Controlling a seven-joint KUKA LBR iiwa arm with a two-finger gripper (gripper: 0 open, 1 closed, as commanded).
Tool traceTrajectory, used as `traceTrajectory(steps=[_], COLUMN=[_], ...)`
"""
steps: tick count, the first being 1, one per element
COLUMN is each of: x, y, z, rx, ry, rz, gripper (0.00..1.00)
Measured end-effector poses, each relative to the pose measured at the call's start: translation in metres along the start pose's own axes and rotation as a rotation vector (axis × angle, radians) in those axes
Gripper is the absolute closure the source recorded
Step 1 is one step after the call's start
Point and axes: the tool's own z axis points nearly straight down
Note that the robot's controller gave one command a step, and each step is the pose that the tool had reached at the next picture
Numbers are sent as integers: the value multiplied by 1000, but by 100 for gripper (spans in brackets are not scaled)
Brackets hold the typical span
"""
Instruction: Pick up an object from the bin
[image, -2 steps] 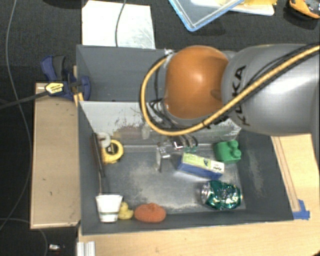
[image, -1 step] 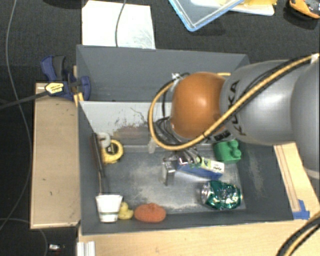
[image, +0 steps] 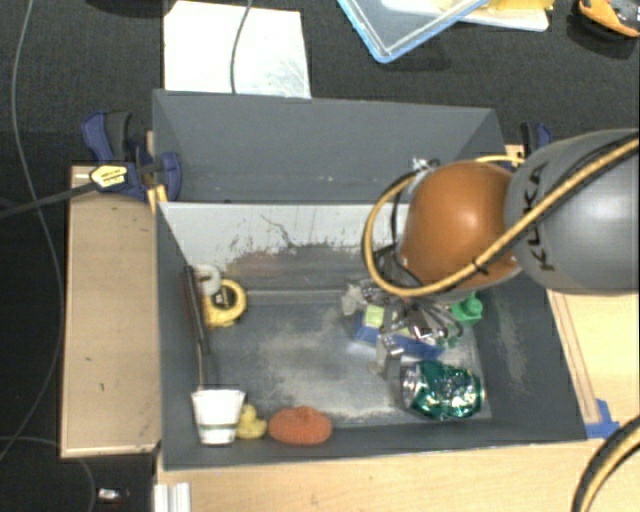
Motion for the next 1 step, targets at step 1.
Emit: traceTrajectory(steps=[1], x=[-3], y=[-25], z=[19], rx=[2], ry=[9], rz=[80], gripper=[0])
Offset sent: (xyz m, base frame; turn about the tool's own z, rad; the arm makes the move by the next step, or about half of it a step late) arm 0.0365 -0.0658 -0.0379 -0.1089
